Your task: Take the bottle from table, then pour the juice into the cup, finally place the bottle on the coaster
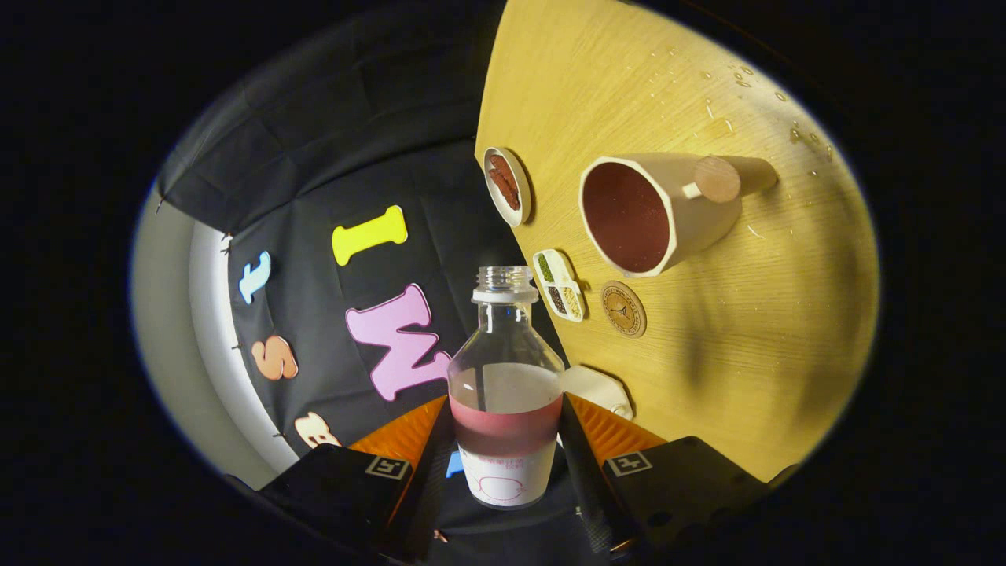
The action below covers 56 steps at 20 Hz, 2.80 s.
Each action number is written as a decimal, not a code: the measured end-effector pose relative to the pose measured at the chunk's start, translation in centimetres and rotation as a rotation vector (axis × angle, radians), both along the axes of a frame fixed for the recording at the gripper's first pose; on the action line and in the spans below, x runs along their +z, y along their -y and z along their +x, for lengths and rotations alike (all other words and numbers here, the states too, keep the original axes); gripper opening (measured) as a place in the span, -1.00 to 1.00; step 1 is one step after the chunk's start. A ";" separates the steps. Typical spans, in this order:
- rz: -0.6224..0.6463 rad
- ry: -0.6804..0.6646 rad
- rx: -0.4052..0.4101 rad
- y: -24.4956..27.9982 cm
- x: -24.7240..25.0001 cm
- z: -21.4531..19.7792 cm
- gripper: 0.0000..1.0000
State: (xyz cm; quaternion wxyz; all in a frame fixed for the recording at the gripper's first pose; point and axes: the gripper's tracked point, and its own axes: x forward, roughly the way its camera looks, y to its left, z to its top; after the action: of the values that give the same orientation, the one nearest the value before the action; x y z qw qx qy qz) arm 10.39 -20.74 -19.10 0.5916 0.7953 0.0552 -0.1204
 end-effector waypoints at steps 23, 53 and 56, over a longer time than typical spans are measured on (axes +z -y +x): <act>-1.391 -0.012 0.302 -2.6 5.4 1.1 0.51; -1.950 -0.288 0.068 -3.6 -2.2 15.1 0.50; -1.983 -0.325 0.030 -3.1 -3.3 16.5 0.50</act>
State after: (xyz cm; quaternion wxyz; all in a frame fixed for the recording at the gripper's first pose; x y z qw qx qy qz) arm 26.92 -17.68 -22.36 0.9736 -0.0835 0.0200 -0.2115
